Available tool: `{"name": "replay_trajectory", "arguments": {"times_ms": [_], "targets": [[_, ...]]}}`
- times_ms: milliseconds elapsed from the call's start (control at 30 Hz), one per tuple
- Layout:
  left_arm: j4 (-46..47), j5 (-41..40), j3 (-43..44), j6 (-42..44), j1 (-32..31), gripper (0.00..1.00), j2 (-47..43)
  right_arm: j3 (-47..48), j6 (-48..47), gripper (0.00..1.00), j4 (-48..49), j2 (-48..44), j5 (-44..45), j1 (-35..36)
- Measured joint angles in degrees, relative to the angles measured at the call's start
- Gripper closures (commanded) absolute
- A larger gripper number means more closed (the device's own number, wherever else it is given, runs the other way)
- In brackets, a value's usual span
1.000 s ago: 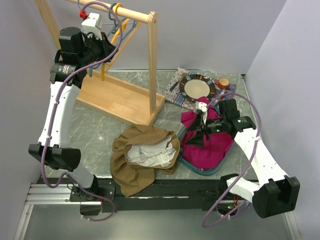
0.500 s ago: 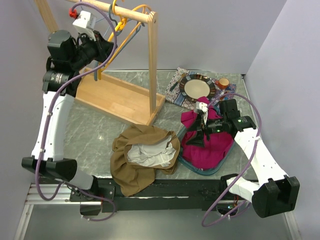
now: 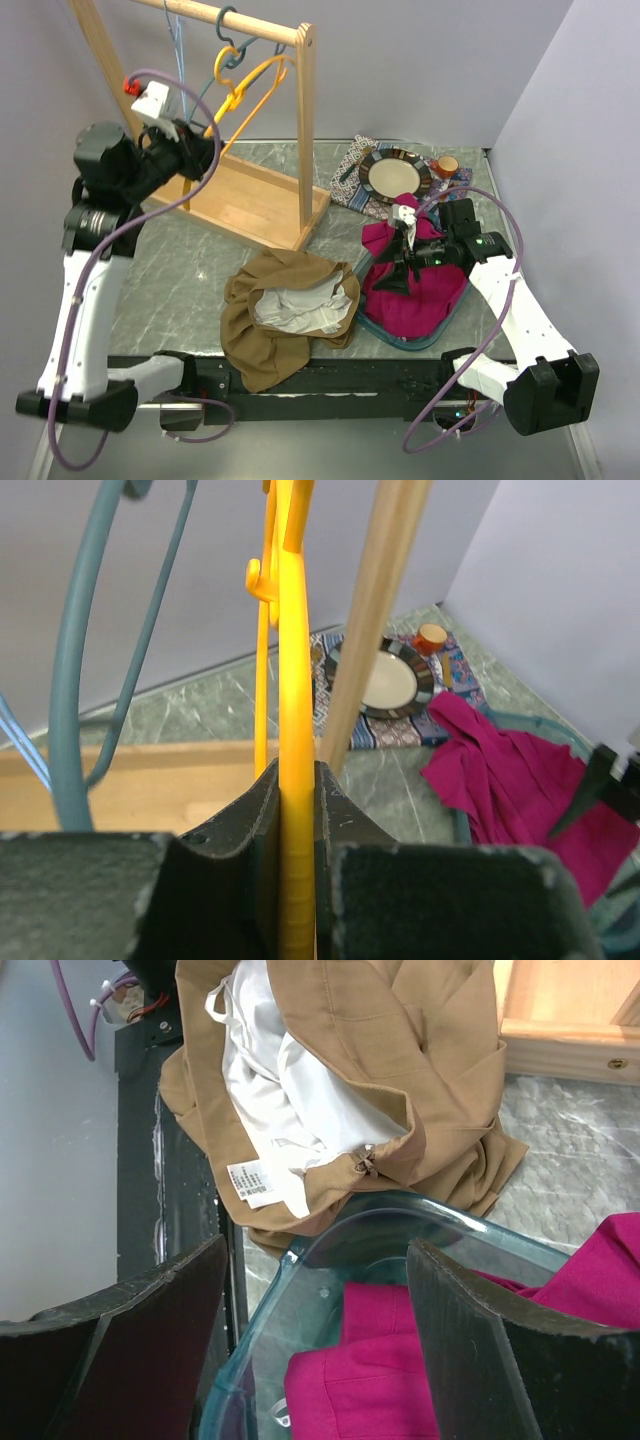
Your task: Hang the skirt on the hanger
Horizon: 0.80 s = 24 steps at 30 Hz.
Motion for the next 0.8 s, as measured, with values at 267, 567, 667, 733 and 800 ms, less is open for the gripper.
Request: {"name": "replay_trajectory", "arguments": {"times_ms": [267, 567, 667, 733, 800], "targets": [[-7.76, -1.49, -12.50, -1.64, 0.00, 0.99, -14.51, 0.11, -4.83, 0.20, -3.34, 0.00, 0.07, -0.09], [-20.31, -4.07, -22.23, -6.95, -1.44, 0.99, -34.32, 5.95, -18.36, 0.18, -16.74, 3.08, 0.42, 0.20], [-22.45, -3.32, -20.90, -8.13, -2.08, 0.99, -37.57, 9.29, -20.74, 0.18, -20.50, 4.15, 2.19, 2.32], [-22.75, -2.05, -20.06, -8.70, -2.99, 0.99, -37.86, 10.71, -20.68, 0.18, -21.75, 4.13, 4.66, 6.93], [-23.19, -0.17, -20.02, -9.27, -4.02, 0.99, -37.94, 10.93, -19.06, 0.12, -21.33, 3.43, 7.39, 13.68]]}}
